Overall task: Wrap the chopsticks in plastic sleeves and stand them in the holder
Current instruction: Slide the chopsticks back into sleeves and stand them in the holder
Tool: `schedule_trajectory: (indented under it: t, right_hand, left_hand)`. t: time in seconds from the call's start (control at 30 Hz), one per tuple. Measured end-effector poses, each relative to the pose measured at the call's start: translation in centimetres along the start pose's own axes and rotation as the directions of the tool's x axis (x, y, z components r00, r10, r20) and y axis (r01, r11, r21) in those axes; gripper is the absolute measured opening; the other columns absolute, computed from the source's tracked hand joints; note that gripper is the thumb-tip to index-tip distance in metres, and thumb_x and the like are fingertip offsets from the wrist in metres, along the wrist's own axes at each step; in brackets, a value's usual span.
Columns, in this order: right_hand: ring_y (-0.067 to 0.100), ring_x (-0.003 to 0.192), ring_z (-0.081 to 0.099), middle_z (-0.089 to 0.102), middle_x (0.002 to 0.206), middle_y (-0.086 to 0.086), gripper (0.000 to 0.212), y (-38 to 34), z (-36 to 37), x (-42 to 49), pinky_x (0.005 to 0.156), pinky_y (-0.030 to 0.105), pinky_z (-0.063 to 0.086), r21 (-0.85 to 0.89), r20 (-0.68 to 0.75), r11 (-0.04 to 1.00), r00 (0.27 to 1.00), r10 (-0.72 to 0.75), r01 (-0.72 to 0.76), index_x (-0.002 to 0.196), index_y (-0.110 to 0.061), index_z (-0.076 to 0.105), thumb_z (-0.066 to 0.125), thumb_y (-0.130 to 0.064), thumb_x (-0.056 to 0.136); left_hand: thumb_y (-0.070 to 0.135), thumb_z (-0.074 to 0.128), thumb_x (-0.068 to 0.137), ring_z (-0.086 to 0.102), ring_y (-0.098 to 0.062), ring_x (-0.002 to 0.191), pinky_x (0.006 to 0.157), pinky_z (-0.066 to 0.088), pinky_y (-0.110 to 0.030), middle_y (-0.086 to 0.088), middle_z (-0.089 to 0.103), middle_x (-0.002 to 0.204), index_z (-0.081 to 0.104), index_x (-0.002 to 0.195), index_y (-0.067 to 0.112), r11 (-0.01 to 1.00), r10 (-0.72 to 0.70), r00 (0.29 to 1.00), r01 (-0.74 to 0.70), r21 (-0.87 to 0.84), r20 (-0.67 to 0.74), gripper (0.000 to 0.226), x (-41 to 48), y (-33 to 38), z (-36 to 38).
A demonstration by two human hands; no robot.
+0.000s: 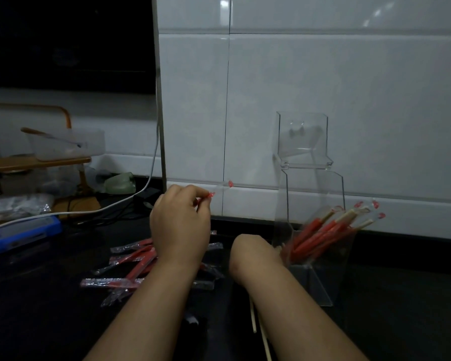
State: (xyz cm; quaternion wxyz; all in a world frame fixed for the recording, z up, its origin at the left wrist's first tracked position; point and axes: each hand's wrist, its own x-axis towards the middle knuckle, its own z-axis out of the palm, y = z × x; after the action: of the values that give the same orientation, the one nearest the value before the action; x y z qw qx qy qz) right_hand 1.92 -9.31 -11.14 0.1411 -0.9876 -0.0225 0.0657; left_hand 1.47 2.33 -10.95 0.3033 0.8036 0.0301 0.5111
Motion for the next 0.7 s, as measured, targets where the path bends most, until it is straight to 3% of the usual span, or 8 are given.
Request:
schedule_trajectory:
  t: [0.33, 0.47, 0.7]
  right_hand:
    - [0.031, 0.125, 0.053, 0.057, 0.133, 0.012, 0.036, -0.02, 0.13, 0.22, 0.104, 0.04, 0.039, -0.016, 0.01, 1.0, 1.0, 0.025, -0.025, 0.128, -0.01, 0.059, 0.059, -0.012, 0.092]
    - [0.03, 0.117, 0.058, 0.06, 0.126, 0.013, 0.034, -0.04, 0.42, 0.25, 0.093, 0.037, 0.046, -0.008, -0.023, 1.0, 1.0, 0.012, -0.013, 0.124, -0.009, 0.059, 0.06, -0.012, 0.09]
    - [0.03, 0.114, 0.058, 0.058, 0.125, 0.012, 0.051, -0.12, 0.79, 0.18, 0.082, 0.036, 0.047, 0.083, -0.062, 0.996, 0.998, 0.017, -0.011, 0.13, -0.011, 0.042, 0.067, -0.018, 0.086]
  left_hand:
    - [0.018, 0.075, 0.083, 0.056, -0.019, 0.076, 0.065, 0.034, -0.028, 0.012, 0.051, 0.079, 0.073, 0.083, 0.02, 1.0, -0.017, 1.0, 0.017, -0.001, 0.004, 0.003, 0.01, 0.14, -0.25]
    - [0.019, 0.073, 0.085, 0.055, -0.017, 0.076, 0.064, 0.034, -0.028, 0.012, 0.051, 0.08, 0.073, 0.084, 0.021, 1.0, -0.024, 1.0, 0.024, -0.005, 0.01, 0.002, -0.02, 0.15, -0.28]
    - [0.016, 0.074, 0.085, 0.054, -0.015, 0.076, 0.064, 0.035, -0.027, 0.008, 0.056, 0.084, 0.074, 0.085, 0.019, 0.998, -0.01, 1.0, 0.011, -0.059, 0.007, 0.003, -0.11, 0.1, -0.12]
